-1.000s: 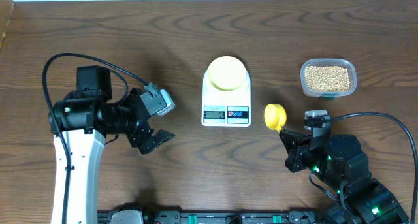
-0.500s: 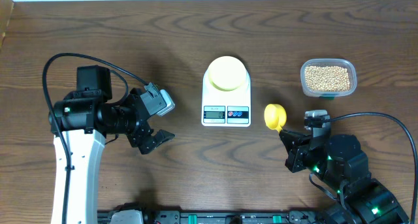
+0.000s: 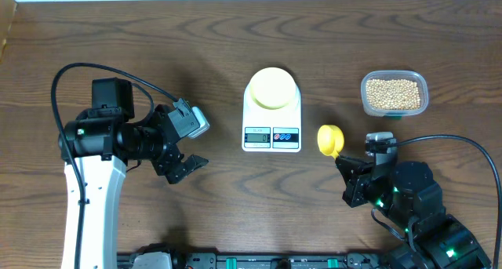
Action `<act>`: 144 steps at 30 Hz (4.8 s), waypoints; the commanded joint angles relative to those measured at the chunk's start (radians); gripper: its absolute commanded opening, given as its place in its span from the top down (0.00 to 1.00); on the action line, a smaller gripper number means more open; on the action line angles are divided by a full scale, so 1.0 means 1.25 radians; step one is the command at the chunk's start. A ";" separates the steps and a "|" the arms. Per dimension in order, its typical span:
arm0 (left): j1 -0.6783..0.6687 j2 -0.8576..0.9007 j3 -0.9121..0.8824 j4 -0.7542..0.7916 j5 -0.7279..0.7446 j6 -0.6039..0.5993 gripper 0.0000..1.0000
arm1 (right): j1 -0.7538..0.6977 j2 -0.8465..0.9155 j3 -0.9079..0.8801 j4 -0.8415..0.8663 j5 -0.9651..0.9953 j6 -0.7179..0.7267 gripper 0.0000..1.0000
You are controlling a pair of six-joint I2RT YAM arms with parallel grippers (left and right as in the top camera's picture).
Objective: Scoop item into bowl and weigh 50g on scale
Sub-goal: 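Raise the right gripper and lower the yellow scoop into the chickpea tub, then drag the scoop through the chickpeas with the right gripper to fill it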
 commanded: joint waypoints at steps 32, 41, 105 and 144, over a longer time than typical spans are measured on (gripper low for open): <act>-0.002 -0.003 -0.008 0.009 -0.005 0.013 0.02 | -0.094 0.168 0.290 -0.233 0.347 -0.202 0.99; -0.002 -0.003 -0.008 0.009 -0.004 0.013 0.02 | -0.252 0.416 0.450 -0.292 0.360 -0.256 0.99; -0.002 -0.003 -0.008 0.009 -0.005 0.013 0.02 | -0.370 0.904 0.456 -0.008 0.350 -0.423 0.99; -0.002 -0.003 -0.008 0.009 -0.005 0.013 0.02 | -0.433 0.947 0.456 -0.072 0.113 -0.430 0.99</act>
